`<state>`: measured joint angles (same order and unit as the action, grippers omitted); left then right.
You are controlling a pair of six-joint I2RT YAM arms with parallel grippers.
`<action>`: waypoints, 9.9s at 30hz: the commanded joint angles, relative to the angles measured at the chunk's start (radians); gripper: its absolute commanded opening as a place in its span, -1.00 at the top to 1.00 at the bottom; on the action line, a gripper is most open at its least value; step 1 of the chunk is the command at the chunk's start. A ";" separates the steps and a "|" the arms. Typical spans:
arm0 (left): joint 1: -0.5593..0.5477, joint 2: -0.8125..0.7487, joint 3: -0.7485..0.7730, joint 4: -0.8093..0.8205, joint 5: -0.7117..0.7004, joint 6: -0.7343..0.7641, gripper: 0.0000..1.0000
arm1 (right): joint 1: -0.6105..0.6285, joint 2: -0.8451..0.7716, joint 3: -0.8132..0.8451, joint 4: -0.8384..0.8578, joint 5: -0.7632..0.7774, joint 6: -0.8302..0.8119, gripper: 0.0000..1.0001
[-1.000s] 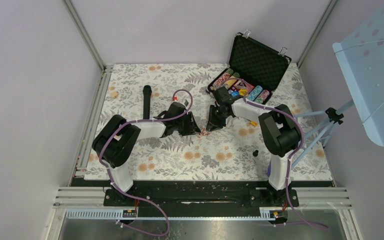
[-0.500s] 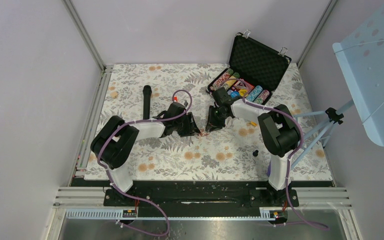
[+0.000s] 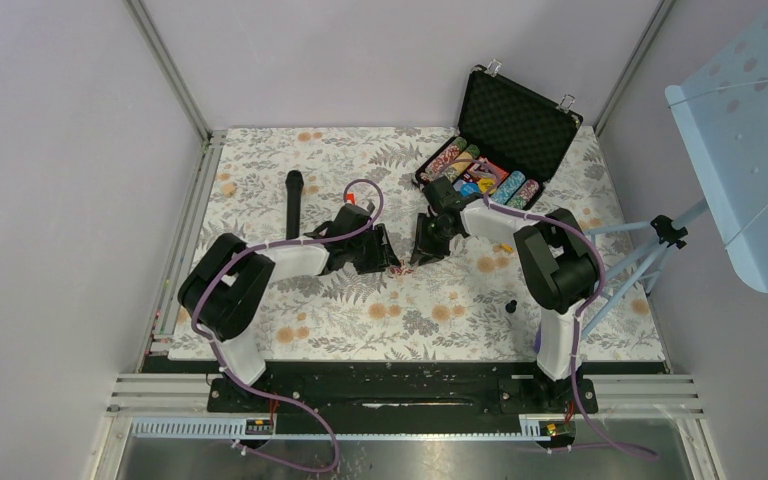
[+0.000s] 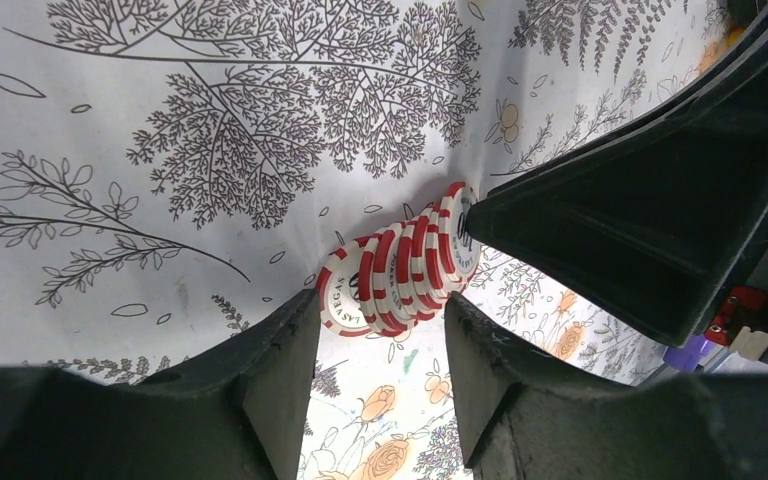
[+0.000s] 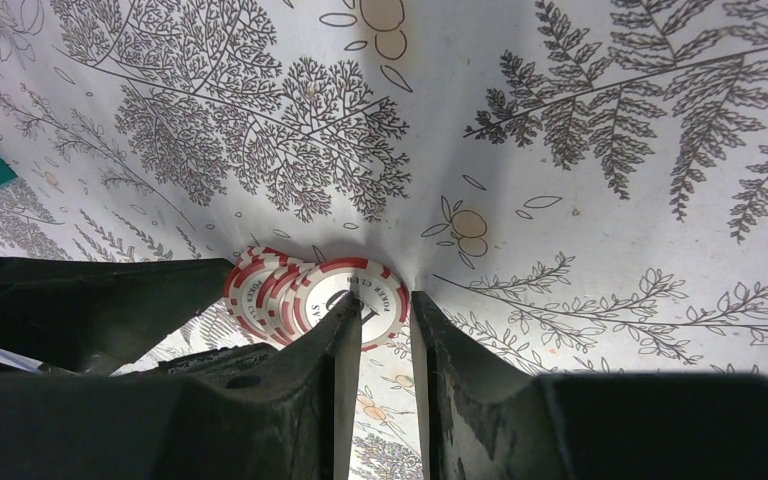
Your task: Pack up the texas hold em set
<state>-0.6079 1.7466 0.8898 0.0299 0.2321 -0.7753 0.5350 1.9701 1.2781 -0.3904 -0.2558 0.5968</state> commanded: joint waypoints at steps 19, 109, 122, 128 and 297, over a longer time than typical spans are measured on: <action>-0.005 -0.056 0.001 -0.016 -0.039 0.021 -0.20 | 0.025 0.036 -0.014 -0.026 -0.002 0.000 0.37; -0.042 -0.032 -0.001 0.021 -0.034 -0.055 -0.19 | 0.024 0.039 -0.011 -0.026 -0.005 -0.001 0.37; -0.059 -0.007 0.006 0.049 -0.027 -0.081 -0.19 | 0.024 0.036 -0.014 -0.025 -0.009 0.003 0.37; -0.066 0.010 0.019 0.055 -0.036 -0.092 -0.18 | 0.025 0.030 -0.016 -0.026 -0.015 0.006 0.38; -0.353 0.220 0.442 -0.491 -0.520 0.262 0.38 | -0.097 -0.828 -0.481 0.039 0.359 0.023 -0.37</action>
<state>-0.9546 1.9472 1.3140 -0.4553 -0.3012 -0.5198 0.4438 1.1419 0.7879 -0.3744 0.1040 0.6254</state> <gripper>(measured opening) 0.297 0.685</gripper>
